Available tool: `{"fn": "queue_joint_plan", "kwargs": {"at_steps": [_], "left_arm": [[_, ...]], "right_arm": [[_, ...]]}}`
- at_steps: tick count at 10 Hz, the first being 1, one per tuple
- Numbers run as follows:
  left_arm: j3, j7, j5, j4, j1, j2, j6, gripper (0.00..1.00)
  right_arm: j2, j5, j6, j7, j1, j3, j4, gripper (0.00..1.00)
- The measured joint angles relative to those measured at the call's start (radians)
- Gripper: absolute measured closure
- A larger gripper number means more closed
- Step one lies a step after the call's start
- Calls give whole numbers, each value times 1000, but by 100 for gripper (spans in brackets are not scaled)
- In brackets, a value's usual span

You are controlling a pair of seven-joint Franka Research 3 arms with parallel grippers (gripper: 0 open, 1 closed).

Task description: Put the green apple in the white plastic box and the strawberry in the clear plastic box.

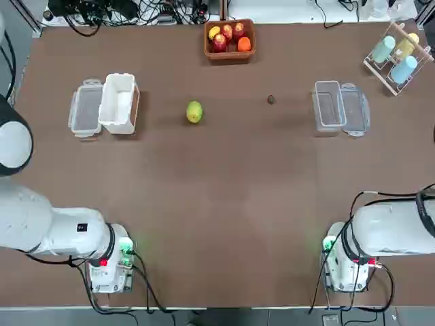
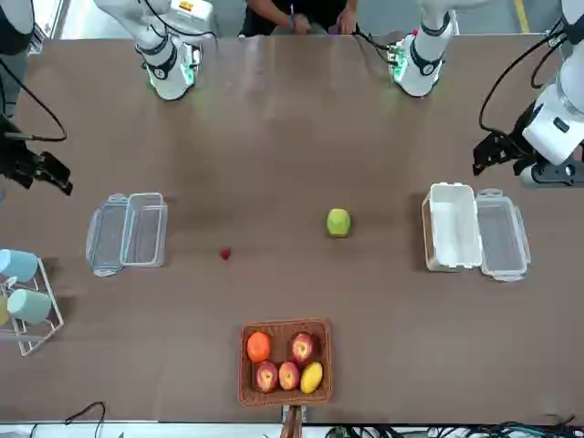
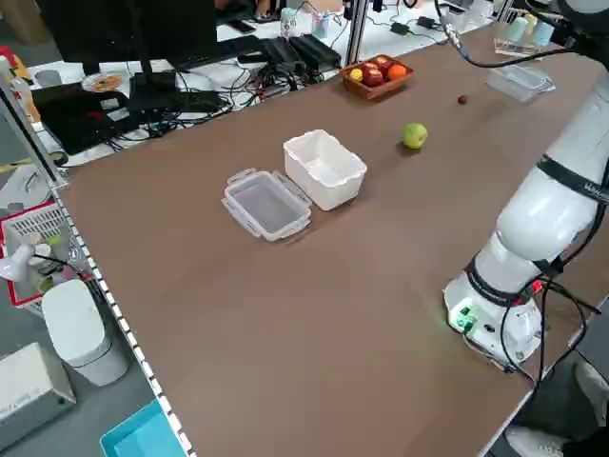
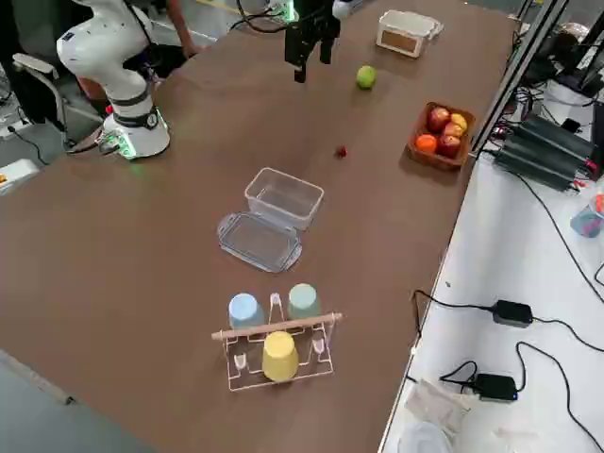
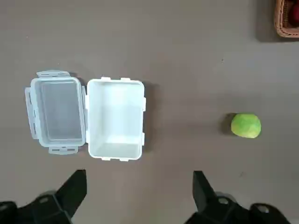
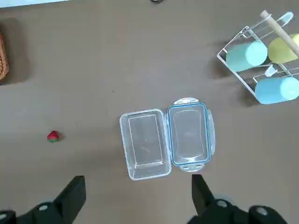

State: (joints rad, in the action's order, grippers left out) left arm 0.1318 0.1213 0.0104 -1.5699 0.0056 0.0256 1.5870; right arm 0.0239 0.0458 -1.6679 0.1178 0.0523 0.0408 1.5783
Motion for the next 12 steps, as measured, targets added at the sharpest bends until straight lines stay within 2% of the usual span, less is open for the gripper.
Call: {"fn": "queue_joint_plan", "kwargs": {"at_steps": [5, 7, 10, 12], "left_arm": [[7, 11, 0, 0, -10, 22, 11, 0], [38, 106, 0, -1, -13, 46, 34, 0], [120, 257, 0, -4, -49, 123, 95, 0], [136, 366, -29, -15, -128, 179, 130, 0]], "right_arm": [[0, 0, 1, 0, 0, 0, 1, 0], [0, -2, 0, 7, -11, 1, 2, 0], [14, -10, -52, 251, -120, 5, 10, 0], [66, -10, -164, 445, -193, 7, 53, 0]]}}
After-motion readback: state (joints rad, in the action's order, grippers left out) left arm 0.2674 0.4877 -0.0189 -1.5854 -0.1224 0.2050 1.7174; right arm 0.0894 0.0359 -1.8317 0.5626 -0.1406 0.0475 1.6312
